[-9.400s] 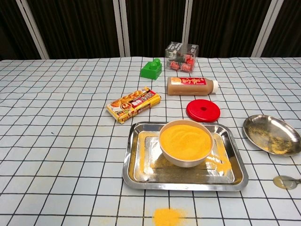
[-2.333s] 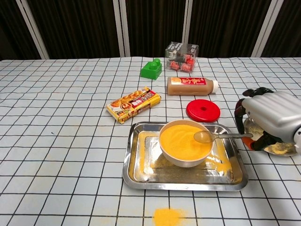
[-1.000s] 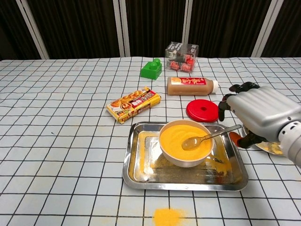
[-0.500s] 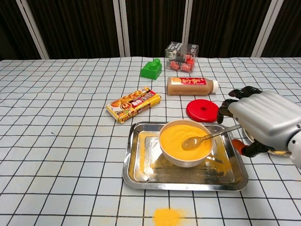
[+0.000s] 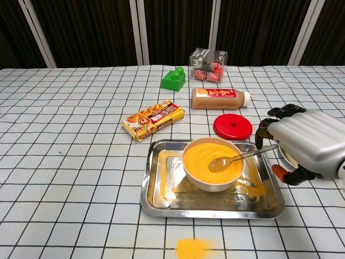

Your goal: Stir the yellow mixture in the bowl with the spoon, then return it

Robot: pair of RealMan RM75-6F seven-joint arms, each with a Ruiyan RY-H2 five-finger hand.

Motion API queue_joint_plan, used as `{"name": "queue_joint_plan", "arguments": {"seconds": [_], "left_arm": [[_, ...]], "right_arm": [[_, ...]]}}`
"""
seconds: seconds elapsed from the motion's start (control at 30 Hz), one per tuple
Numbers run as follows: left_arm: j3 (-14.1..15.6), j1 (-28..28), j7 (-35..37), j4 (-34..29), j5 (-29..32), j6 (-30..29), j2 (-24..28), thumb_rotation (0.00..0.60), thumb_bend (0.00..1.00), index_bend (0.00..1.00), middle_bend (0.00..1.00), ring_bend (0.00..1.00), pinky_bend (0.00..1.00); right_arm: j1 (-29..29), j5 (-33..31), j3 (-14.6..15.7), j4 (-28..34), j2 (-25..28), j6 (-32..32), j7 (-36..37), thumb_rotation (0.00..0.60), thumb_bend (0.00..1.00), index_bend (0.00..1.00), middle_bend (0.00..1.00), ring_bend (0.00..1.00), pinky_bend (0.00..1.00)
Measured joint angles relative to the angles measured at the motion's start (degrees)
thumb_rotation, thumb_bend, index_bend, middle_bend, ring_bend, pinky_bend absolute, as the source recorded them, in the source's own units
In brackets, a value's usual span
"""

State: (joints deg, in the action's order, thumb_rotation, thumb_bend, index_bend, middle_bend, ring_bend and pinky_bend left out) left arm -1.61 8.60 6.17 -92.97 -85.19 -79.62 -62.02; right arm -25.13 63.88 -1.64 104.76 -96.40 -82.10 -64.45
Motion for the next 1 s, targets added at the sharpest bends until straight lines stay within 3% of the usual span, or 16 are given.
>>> {"name": "queue_joint_plan", "arguments": {"seconds": [0.7,1.0], "left_arm": [[-0.1,0.0,-0.1,-0.2,0.2,0.0,0.0,0.6,0.0,0.0,0.0,0.0,0.0],[-0.1,0.0,-0.1,-0.3,0.3,0.0,0.0,0.6,0.0,0.0,0.0,0.0,0.0]], "right_arm": [[1.0,1.8,0.9,0.4,1.2,-0.3,1.7,0.6,0.49,0.4,0.2,0.0,0.0],[0.4,5.0,0.4,-2.0,0.6,1.0,4.6,0.6,0.49,0.4,0.31,0.0,0.0]]}}
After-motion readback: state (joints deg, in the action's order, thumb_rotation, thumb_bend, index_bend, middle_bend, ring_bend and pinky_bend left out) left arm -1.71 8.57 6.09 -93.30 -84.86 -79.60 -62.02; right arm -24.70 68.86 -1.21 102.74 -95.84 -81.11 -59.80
